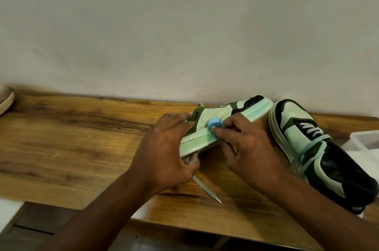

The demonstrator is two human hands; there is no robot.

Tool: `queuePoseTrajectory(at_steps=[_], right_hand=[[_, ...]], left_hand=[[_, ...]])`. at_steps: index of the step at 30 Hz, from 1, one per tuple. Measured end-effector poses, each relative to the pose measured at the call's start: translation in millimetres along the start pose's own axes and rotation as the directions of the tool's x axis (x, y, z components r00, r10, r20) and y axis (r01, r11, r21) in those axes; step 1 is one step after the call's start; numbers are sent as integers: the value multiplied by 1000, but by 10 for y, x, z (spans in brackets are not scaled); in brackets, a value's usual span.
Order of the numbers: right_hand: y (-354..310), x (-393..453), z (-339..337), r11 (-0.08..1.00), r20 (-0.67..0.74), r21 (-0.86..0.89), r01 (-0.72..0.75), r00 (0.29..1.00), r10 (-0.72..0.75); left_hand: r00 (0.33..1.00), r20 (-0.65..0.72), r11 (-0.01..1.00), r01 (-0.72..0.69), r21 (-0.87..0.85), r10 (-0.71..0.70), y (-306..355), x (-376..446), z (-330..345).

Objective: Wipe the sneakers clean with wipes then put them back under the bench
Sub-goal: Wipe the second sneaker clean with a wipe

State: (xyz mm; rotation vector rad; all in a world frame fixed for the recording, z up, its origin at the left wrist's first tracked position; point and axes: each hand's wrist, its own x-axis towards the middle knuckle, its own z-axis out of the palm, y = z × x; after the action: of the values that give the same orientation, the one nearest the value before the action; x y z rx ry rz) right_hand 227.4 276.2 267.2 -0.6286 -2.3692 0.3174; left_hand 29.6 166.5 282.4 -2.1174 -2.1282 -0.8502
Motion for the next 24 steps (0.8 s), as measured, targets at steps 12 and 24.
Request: queuePoseTrajectory(at_steps=[12, 24], right_hand=[[233, 107, -263, 987, -149, -88, -137, 981, 123], [232, 113, -344, 982, -118, -116, -146, 984, 132]], left_hand=[[996, -79, 997, 28, -71, -34, 238, 191, 283], [994, -106, 997, -11, -82, 3, 230, 145, 323]])
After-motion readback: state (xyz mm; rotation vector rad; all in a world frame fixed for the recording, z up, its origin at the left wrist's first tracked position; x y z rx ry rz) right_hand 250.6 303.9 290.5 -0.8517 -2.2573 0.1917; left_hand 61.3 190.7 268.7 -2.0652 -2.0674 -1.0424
